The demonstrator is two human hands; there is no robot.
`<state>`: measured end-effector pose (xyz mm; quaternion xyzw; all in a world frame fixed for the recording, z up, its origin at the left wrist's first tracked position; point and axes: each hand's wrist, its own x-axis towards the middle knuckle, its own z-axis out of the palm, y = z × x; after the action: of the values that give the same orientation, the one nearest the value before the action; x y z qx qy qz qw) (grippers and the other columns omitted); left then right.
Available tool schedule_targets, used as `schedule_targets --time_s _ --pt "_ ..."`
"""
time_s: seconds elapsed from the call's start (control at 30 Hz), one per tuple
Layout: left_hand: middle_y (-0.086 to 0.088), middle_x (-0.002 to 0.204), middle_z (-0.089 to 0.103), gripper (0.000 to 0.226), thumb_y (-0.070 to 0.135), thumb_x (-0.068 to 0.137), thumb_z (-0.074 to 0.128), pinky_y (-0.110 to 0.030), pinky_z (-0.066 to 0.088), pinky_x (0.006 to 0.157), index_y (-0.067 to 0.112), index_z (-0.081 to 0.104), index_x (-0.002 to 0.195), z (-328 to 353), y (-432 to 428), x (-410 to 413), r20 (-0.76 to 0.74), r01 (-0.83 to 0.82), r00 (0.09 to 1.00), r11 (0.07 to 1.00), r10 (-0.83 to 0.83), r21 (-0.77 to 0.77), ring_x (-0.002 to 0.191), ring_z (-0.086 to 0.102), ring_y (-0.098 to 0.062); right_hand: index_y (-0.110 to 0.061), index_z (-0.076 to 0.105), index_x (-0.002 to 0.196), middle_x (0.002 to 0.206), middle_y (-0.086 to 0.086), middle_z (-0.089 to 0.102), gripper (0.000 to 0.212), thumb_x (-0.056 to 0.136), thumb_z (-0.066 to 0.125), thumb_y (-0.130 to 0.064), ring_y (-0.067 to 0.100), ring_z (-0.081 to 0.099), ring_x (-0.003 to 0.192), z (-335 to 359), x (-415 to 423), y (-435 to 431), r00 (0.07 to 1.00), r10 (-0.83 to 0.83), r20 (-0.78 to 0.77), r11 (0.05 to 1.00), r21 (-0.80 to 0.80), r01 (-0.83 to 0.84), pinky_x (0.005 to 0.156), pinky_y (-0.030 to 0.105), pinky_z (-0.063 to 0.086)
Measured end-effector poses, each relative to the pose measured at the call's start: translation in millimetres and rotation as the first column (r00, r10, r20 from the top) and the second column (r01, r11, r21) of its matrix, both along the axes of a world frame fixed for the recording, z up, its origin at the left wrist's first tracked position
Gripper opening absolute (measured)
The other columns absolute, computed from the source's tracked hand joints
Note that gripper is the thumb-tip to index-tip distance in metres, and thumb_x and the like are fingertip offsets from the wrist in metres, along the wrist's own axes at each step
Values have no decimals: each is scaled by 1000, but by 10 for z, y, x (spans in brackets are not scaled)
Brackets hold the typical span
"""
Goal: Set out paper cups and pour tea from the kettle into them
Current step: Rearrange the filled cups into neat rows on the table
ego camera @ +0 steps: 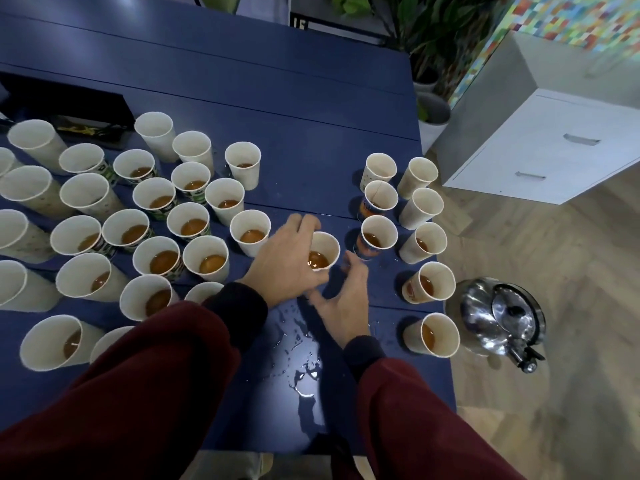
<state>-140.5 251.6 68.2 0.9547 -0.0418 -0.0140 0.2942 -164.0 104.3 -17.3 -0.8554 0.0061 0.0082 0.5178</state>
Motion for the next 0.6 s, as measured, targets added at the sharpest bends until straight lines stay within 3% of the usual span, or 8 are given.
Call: schedule_targets --time_s 0.07,0.13,0.27,0.33,0.43,0.6 --pt "2 120 52 67 42 68 81 -38 51 86 24 45 121 15 25 -55 -34 67 997 998 -68 -18 102 59 -21 -21 43 140 135 -4 53 85 68 89 -27 9 55 124 54 -37 70 999 38 1 998 44 -38 102 29 48" --pt "5 122 52 71 47 67 82 -38 52 87 27 43 123 43 79 -105 -69 123 990 991 -126 -44 102 59 -18 -27 50 128 121 -7 63 71 68 87 -24 11 63 110 96 -86 108 999 52 12 997 59 -53 91 37 55" --pt "4 130 50 88 65 67 79 -33 47 97 24 42 135 83 222 -91 -98 122 985 974 -142 -189 117 52 -12 -22 56 116 107 -8 68 54 71 85 -30 11 66 96 41 -148 89 999 -27 35 999 28 26 82 41 56" --pt "-8 132 49 83 66 76 71 -40 44 102 17 44 138 24 342 18 -21 -14 1000 996 12 -90 121 50 -24 -21 56 112 104 -5 69 53 70 87 -29 15 66 94 -24 -153 38 995 -90 31 996 18 90 83 41 55" --pt "-22 129 47 75 56 85 67 -50 45 97 11 42 140 -82 553 197 18 -235 971 949 236 210 118 47 -41 -18 56 113 108 0 66 53 71 88 -23 18 63 100 -123 -132 -96 987 -153 43 988 6 153 87 37 53" --pt "-26 128 41 65 38 89 66 -53 46 91 15 41 144 -215 714 288 -82 -226 959 909 270 350 118 42 -45 -15 58 110 106 0 67 49 72 89 -20 14 61 95 -235 -43 -376 966 -250 70 967 -34 252 85 25 48"
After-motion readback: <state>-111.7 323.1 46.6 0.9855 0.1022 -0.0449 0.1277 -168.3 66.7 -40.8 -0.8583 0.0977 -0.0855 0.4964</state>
